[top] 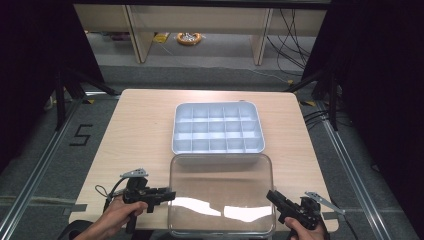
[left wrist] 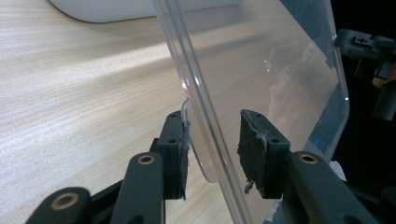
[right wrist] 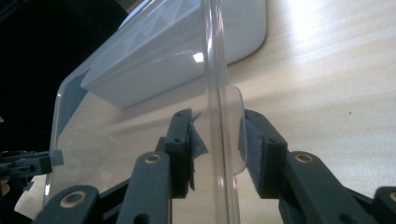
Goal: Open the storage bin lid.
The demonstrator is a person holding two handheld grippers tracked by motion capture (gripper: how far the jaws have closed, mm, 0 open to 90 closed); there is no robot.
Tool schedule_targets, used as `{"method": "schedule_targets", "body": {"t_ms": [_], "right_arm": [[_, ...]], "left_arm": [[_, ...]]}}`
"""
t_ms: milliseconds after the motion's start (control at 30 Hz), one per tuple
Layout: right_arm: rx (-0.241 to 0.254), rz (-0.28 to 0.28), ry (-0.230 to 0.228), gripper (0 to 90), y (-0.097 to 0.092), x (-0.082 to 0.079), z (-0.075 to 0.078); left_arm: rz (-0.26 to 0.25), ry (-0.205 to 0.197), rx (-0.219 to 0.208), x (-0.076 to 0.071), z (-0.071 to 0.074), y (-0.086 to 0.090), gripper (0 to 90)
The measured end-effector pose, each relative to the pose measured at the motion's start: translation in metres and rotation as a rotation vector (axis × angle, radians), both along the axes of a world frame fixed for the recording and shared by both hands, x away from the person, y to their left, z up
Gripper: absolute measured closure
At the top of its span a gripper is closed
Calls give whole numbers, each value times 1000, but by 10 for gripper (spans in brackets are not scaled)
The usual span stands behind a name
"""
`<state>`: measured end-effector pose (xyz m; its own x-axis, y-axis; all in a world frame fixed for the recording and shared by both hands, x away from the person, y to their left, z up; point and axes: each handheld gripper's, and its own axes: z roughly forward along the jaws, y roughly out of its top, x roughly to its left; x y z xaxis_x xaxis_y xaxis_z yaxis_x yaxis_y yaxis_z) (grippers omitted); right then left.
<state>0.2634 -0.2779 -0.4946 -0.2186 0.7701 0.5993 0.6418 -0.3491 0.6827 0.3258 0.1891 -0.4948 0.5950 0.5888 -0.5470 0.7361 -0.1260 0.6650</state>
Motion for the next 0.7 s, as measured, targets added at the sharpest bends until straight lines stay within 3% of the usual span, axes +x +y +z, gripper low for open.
{"method": "schedule_targets", "body": {"t_ms": [67, 100, 133, 200, 233, 267, 333, 367, 400, 433, 467, 567, 667, 700], "right_arm": [[-6, -11, 9, 655, 0, 0, 0], [18, -11, 26, 655, 1, 0, -1], [-9, -6, 20, 655, -1, 0, -1], [18, -17, 36, 655, -1, 1, -3], [8, -9, 41, 655, -2, 1, -3], [42, -17, 59, 655, -1, 1, -3], [13, -12, 38, 655, -3, 3, -7], [11, -16, 57, 655, -3, 3, -6], [49, -22, 75, 655, -1, 2, -6], [43, -26, 89, 655, -1, 2, -6], [12, -16, 56, 656, -3, 5, -9], [5, -11, 69, 653, -4, 5, -10], [36, -23, 93, 652, -2, 7, -11], [-15, -22, 91, 653, -4, 6, -11]], "left_arm": [[0, 5, -2, 0, -1, -1, 616], [-11, 2, 7, 0, -1, 0, 616], [-5, 4, 5, 0, -2, -1, 616], [-18, 17, 18, 0, -5, -2, 618], [-18, 17, 18, 0, -5, -2, 618], [-19, 20, 23, 0, -6, -3, 618], [-26, 28, 33, 2, -8, -4, 617], [-26, 28, 33, 2, -8, -4, 618], [-25, 28, 36, 3, -8, -4, 618], [-31, 31, 35, 3, -9, -4, 618], [-31, 31, 35, 3, -9, -4, 618], [-40, 43, 44, 4, -11, -5, 612], [-44, 43, 50, 5, -12, -5, 612], [-51, 43, 50, 6, -12, -6, 612]]}}
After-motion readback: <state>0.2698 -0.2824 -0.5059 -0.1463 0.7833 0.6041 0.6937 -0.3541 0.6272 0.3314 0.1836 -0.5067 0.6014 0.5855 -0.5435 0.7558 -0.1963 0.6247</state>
